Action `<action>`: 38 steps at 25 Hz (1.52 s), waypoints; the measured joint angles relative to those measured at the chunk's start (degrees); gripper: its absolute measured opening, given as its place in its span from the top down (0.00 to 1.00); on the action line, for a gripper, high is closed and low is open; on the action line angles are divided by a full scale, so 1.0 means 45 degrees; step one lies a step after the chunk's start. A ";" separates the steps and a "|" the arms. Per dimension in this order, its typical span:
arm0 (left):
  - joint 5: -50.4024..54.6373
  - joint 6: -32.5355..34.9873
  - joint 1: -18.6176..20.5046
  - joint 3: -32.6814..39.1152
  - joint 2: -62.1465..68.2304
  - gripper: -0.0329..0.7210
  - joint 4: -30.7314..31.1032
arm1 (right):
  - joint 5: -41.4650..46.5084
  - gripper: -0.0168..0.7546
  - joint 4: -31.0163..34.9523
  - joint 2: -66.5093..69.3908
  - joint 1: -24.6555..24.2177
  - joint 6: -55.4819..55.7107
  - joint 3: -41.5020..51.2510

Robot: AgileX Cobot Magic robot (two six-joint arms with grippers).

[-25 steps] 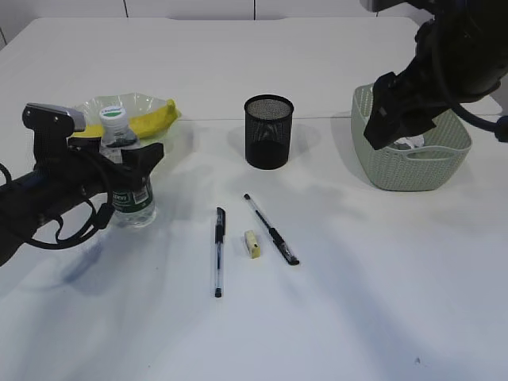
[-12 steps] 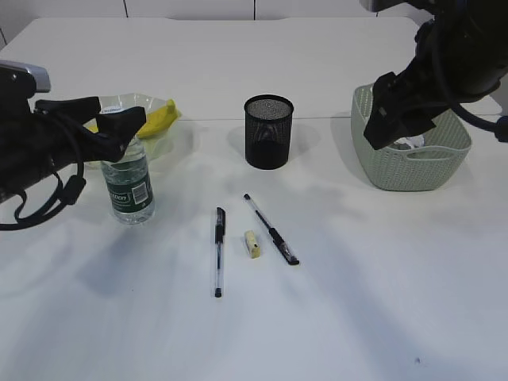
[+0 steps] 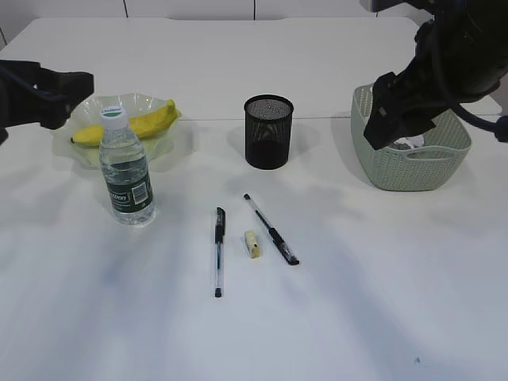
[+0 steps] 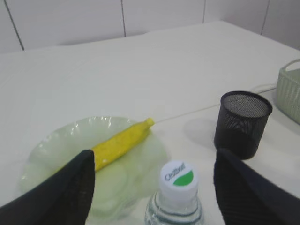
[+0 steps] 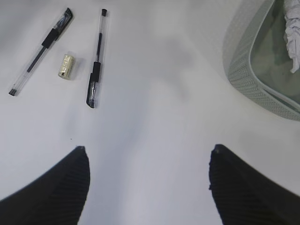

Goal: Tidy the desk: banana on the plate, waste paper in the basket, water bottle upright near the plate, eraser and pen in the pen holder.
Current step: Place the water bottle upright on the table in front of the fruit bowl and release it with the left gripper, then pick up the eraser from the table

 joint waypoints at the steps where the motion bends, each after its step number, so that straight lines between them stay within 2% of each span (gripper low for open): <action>1: 0.0826 -0.0136 0.0000 0.0031 -0.0426 0.22 0.0001 | 0.0000 0.21 0.0000 0.0000 0.0000 0.0000 0.0000; 8: 0.6393 -0.1245 0.0000 0.0061 -0.2720 0.24 0.0001 | 0.0000 0.21 0.0000 0.0000 0.0000 0.0000 0.0000; 13: 1.0173 -0.1295 0.0000 -0.0105 -0.3916 0.24 -0.1395 | 0.0000 0.21 0.0000 0.0000 0.0000 0.0000 0.0000; 15: 1.1814 -0.0897 0.0000 -0.0485 -0.4089 0.24 -0.2243 | 0.0000 0.21 0.0000 0.0000 0.0000 0.0000 0.0000; 19: 1.4455 0.0988 0.0000 -0.1546 -0.4159 0.24 -0.4070 | 0.0418 0.21 0.0000 0.0000 0.0000 0.0000 0.0000; 23: 1.6099 0.1853 0.0000 -0.2195 -0.4159 0.24 -0.5406 | 0.0564 0.21 0.0345 0.0000 0.0000 0.0000 0.0000; 27: 1.7277 0.3134 0.0000 -0.2270 -0.4167 0.24 -0.6467 | 0.0585 0.21 0.1677 0.0000 0.0000 0.0000 0.0000; 33: 1.8059 0.3436 0.0000 -0.2269 -0.4167 0.24 -0.7449 | 0.0585 0.22 0.3006 0.0000 0.0000 0.0741 0.0000; 38: 1.8065 0.3685 0.0031 -0.2269 -0.3959 0.24 -0.8003 | 0.0585 0.31 0.3373 0.0000 0.0000 0.1783 0.0000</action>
